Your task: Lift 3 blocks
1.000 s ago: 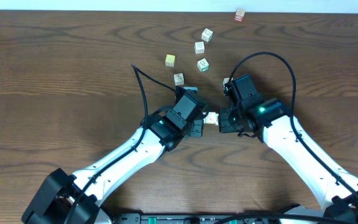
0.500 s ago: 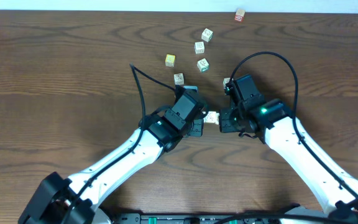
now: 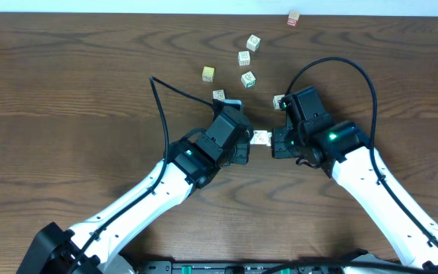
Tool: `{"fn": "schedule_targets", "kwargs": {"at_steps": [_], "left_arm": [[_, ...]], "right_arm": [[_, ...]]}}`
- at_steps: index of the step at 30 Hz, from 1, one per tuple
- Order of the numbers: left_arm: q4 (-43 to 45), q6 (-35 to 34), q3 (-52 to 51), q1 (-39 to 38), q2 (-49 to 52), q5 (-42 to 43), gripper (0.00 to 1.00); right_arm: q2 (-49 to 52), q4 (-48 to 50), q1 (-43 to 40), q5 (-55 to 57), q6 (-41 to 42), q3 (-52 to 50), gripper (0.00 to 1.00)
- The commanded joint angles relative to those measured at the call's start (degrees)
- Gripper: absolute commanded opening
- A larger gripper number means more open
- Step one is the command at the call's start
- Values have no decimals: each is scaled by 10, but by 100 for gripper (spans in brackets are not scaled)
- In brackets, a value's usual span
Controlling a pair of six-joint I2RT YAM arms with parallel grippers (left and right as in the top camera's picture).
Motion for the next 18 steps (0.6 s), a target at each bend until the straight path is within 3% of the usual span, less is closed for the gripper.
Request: {"fn": "schedule_targets", "kwargs": {"at_steps": [1, 18], "left_arm": [[48, 6, 65, -41, -21, 148, 7], [39, 6, 73, -41, -23, 148, 7]], "right_arm": [[-3, 18, 35, -224, -14, 33, 1], [-3, 16, 35, -224, -14, 33, 1]]}}
